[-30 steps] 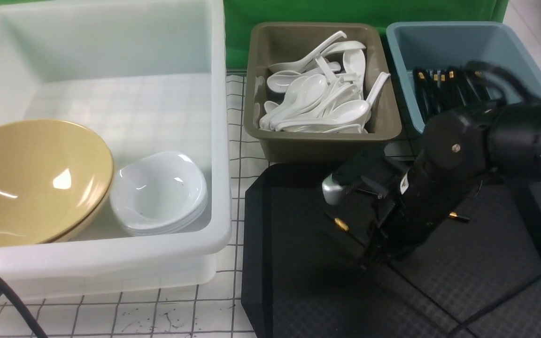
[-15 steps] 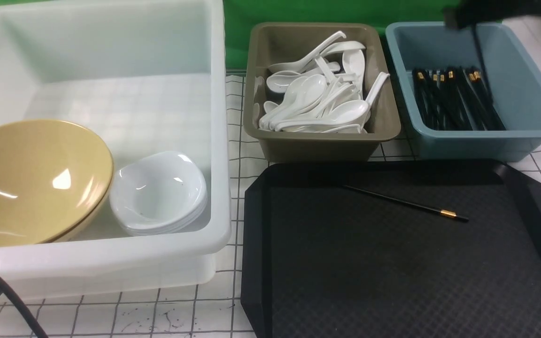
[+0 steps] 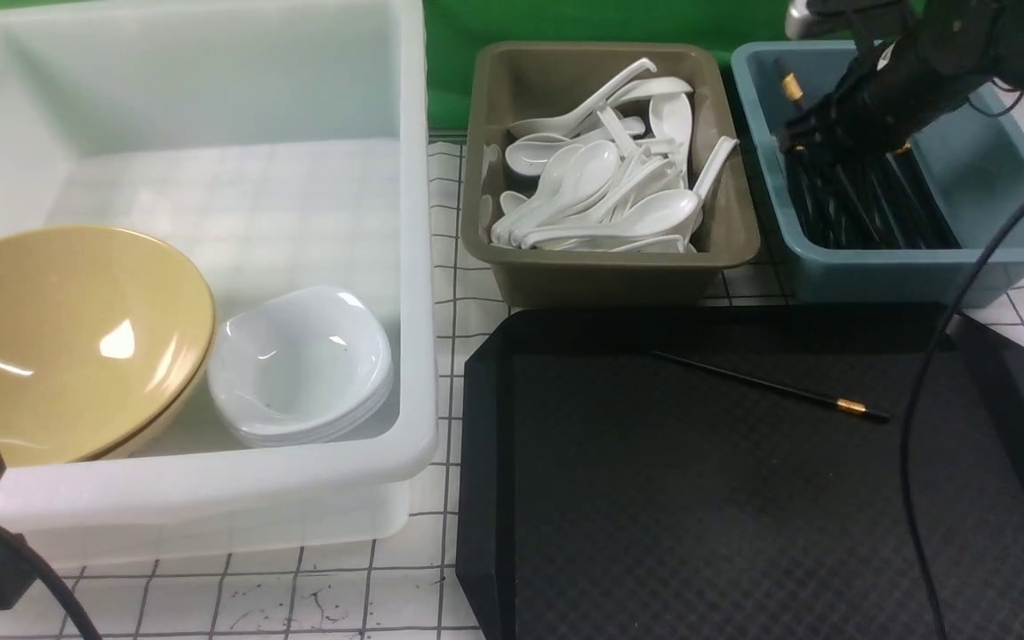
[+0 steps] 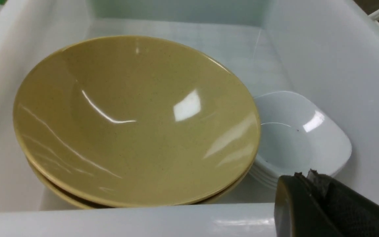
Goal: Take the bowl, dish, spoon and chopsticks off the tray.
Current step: Use the right arm to put a chopstick into the small storage box on the right, then use the right arm to grab a chopstick
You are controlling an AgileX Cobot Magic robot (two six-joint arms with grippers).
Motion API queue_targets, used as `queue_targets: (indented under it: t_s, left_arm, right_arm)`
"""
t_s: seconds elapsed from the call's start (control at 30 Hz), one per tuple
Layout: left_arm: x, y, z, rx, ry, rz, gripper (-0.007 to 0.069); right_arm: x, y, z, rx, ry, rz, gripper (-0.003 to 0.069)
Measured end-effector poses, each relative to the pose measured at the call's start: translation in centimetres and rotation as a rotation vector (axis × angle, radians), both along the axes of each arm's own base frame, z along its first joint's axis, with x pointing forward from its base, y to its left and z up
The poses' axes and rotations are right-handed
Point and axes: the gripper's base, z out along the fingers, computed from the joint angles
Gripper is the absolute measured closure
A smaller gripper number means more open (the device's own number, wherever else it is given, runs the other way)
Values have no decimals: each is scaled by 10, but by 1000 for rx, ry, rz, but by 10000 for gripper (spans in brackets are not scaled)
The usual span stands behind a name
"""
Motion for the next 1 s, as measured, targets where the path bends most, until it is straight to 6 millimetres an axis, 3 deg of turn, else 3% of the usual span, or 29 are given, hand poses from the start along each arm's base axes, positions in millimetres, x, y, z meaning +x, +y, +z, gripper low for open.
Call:
queue_targets:
  t_s: [0.13, 0.23, 0.37, 0.43, 0.53, 0.7, 0.83, 1.0]
  left_arm:
    - [0, 0, 1, 1, -10, -3, 638]
    - [0, 0, 1, 1, -10, -3, 638]
    - [0, 0, 1, -4, -9, -3, 638]
    - [0, -1, 1, -7, -11, -4, 638]
    - [0, -1, 1, -11, -14, -6, 638]
    - [0, -1, 1, -14, -15, -6, 638]
    - [0, -1, 1, -15, -15, -7, 638]
    - [0, -1, 1, -15, -15, -7, 638]
  right_arm:
    - [-5, 0, 11, -7, 54, 3, 376]
    - [-18, -1, 46, -45, 25, 70, 314]
    - [-61, 6, 104, -13, 75, 174, 284]
    - [-82, 18, 119, 6, 102, 242, 282]
    - [-100, 36, 103, -2, 185, 327, 281]
    - [-128, 55, 23, -31, 429, 434, 281]
    - [-130, 54, -17, -72, 405, 447, 281]
    - [-122, 53, -43, -126, 376, 496, 281]
